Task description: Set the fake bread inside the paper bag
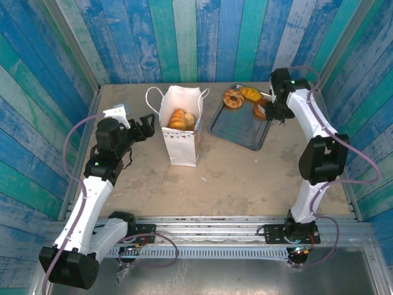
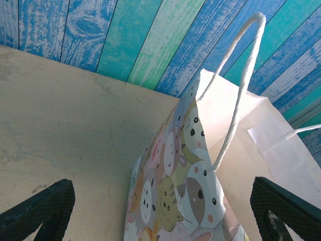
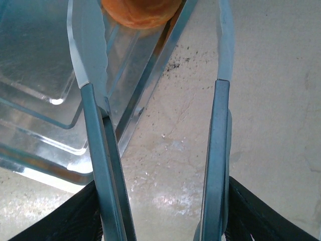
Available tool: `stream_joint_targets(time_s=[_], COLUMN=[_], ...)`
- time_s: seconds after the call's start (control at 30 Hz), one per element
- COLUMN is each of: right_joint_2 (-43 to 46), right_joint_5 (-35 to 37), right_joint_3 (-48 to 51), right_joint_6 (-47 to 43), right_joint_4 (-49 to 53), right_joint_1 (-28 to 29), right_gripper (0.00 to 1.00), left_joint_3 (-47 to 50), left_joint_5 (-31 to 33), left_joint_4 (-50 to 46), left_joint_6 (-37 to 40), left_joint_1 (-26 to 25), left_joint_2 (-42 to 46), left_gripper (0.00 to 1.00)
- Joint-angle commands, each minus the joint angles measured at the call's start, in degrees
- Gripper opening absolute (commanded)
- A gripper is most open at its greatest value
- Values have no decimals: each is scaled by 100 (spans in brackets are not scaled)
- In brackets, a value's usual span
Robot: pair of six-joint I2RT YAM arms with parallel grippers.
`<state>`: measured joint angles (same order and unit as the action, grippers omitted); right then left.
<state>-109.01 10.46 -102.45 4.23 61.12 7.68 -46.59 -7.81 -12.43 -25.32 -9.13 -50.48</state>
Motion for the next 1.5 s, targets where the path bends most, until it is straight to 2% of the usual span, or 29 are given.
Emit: stream_joint_targets(time_s=[0.0,0.8,1.47], right_joint_2=[-125,-957,-1650], right_joint_5=[-234,-481,-501], right_joint_3=[-235,-806,-1304], right_joint_6=[-159,-265,-300], right_joint_4=[-112,-123,4], right_joint_1=[-88,-178,-232], right_gripper=[60,64,62], left_joint_3=[-54,-40,-139], left_joint_5=[-25,70,62], left_joint_4=[-14,-60,-32], left_joint_6=[67,93,115], left_joint_1=[-19,-19,-15], left_joint_2=[-50,-111,-270], left_gripper=[94,94,94])
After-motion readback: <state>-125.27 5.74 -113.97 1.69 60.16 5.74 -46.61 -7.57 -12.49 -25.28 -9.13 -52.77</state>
